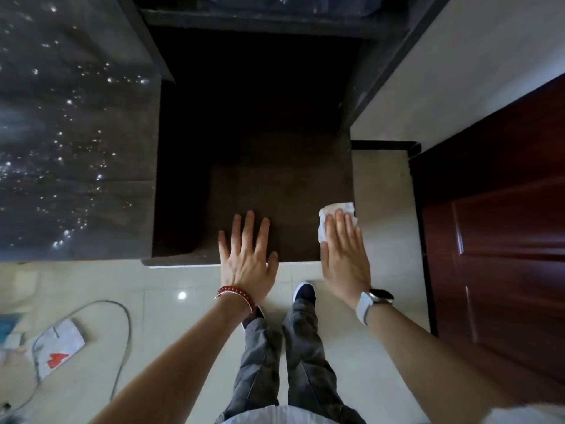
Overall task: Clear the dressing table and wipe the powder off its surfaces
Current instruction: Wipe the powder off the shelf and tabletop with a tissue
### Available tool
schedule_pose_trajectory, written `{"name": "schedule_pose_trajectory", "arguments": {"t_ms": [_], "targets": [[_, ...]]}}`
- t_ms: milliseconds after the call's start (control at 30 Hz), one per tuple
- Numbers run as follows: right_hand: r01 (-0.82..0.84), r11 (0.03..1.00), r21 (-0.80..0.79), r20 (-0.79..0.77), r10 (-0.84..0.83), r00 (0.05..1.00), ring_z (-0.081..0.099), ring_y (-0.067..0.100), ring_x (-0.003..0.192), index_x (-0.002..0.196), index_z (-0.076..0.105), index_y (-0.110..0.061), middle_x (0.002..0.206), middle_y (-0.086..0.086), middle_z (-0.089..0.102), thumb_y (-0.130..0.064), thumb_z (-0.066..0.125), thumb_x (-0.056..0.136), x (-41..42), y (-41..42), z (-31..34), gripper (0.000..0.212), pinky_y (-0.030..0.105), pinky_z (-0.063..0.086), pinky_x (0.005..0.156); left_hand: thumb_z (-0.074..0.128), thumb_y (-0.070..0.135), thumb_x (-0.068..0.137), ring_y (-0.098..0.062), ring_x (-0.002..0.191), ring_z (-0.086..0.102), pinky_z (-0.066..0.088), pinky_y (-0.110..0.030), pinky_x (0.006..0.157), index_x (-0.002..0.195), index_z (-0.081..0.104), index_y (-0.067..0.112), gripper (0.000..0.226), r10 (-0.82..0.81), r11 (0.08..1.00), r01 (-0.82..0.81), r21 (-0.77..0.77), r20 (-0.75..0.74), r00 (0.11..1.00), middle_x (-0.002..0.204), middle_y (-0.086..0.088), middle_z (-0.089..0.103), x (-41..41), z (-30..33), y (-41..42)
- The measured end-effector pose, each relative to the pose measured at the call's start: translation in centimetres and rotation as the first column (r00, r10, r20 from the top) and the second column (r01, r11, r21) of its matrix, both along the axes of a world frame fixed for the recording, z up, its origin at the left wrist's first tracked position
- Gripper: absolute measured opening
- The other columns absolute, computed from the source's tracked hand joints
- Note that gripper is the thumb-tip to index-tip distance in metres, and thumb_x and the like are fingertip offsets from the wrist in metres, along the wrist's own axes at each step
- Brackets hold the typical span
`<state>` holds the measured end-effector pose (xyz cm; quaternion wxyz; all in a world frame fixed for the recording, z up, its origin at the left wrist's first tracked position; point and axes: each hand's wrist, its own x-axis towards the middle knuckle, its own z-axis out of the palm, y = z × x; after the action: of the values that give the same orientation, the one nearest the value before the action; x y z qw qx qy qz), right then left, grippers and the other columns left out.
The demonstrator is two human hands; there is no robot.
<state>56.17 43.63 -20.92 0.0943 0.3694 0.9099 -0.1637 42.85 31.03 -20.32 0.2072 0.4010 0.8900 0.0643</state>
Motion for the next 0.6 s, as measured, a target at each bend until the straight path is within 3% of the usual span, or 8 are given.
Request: {"name": "schedule_pose_trajectory", "arguments": {"t_ms": [133, 200, 267, 367, 467, 500, 600], "targets": [[0.07, 0.997, -0.025, -0.02, -0.07, 0.997, 0.0, 0.027, 0.145, 0.145, 0.007, -0.009, 0.156, 0.014, 0.002, -0.019, 0.026, 0.097, -3.2, 5.0, -0.3, 0.052, 0.039, 0.001, 0.118, 0.041, 0.044, 0.088, -0.028, 0.142, -0.002, -0.004, -0.053, 0.111, 0.144, 0.013, 0.023, 0.066, 0.019, 0.999, -0.019, -0.038, -0.018, 1.0, 0.155, -0.009, 0.007, -0.1, -1.0, 1.6], [0.065, 0.995, -0.081, -0.08, -0.072, 0.994, 0.011, 0.031, 0.143, 0.144, 0.01, -0.009, 0.156, 0.014, 0.004, -0.015, 0.029, 0.096, -5.5, 8.2, -0.1, 0.053, 0.042, 0.021, 0.115, 0.041, 0.045, 0.087, -0.028, 0.142, -0.001, -0.005, -0.052, 0.111, 0.143, 0.015, 0.023, 0.066, 0.047, 0.998, -0.049, -0.043, -0.037, 0.998, 0.155, -0.009, 0.008, 0.2, -1.3, 1.9], [0.076, 0.986, -0.151, -0.193, -0.105, 0.975, 0.034, 0.034, 0.13, 0.142, 0.015, -0.011, 0.153, 0.013, 0.009, -0.007, 0.034, 0.092, -7.8, 10.8, 0.3, 0.053, 0.041, 0.041, 0.1, 0.043, 0.044, 0.087, -0.029, 0.142, 0.001, -0.004, -0.053, 0.111, 0.142, 0.02, 0.022, 0.064, 0.088, 0.996, -0.088, -0.024, -0.036, 0.996, 0.155, -0.01, 0.011, 0.5, -1.3, 2.1], [0.167, 0.942, -0.292, -0.232, -0.239, 0.943, 0.036, 0.032, 0.13, 0.142, 0.013, -0.007, 0.153, 0.012, 0.01, -0.005, 0.032, 0.094, -10.3, 13.2, 0.4, 0.052, 0.032, 0.035, 0.101, 0.045, 0.043, 0.086, -0.028, 0.142, 0.001, -0.004, -0.053, 0.112, 0.141, 0.024, 0.021, 0.063, 0.148, 0.989, -0.149, -0.021, -0.032, 0.988, 0.154, -0.009, 0.012, 0.9, -1.2, 2.8], [0.181, 0.919, -0.351, -0.236, -0.274, 0.932, 0.025, 0.031, 0.139, 0.144, 0.006, -0.009, 0.156, 0.01, 0.002, -0.006, 0.03, 0.095, -10.0, 13.2, 0.0, 0.055, 0.034, 0.03, 0.11, 0.049, 0.041, 0.085, -0.028, 0.142, 0.001, -0.003, -0.053, 0.112, 0.14, 0.027, 0.019, 0.063, 0.186, 0.982, -0.186, -0.023, -0.018, 0.982, 0.154, -0.009, 0.013, 1.2, -1.0, 3.2], [0.178, 0.919, -0.352, -0.241, -0.273, 0.931, 0.027, 0.031, 0.138, 0.145, 0.006, -0.012, 0.157, 0.008, 0.001, -0.005, 0.031, 0.095, -9.4, 12.8, -0.1, 0.057, 0.036, 0.034, 0.107, 0.05, 0.04, 0.084, -0.028, 0.142, 0.002, -0.002, -0.053, 0.112, 0.139, 0.028, 0.018, 0.063, 0.192, 0.981, -0.192, -0.021, -0.016, 0.981, 0.154, -0.01, 0.014, 1.3, -1.0, 3.2], [0.124, 0.964, -0.237, -0.209, -0.175, 0.962, 0.042, 0.034, 0.127, 0.145, 0.012, -0.011, 0.157, 0.009, 0.001, -0.002, 0.036, 0.09, -5.6, 9.9, 0.4, 0.06, 0.034, 0.049, 0.073, 0.042, 0.044, 0.081, -0.028, 0.142, 0.003, 0.0, -0.053, 0.112, 0.138, 0.03, 0.019, 0.064, 0.212, 0.977, -0.212, -0.032, -0.003, 0.977, 0.154, -0.009, 0.016, 1.3, -0.6, 3.3]]}}
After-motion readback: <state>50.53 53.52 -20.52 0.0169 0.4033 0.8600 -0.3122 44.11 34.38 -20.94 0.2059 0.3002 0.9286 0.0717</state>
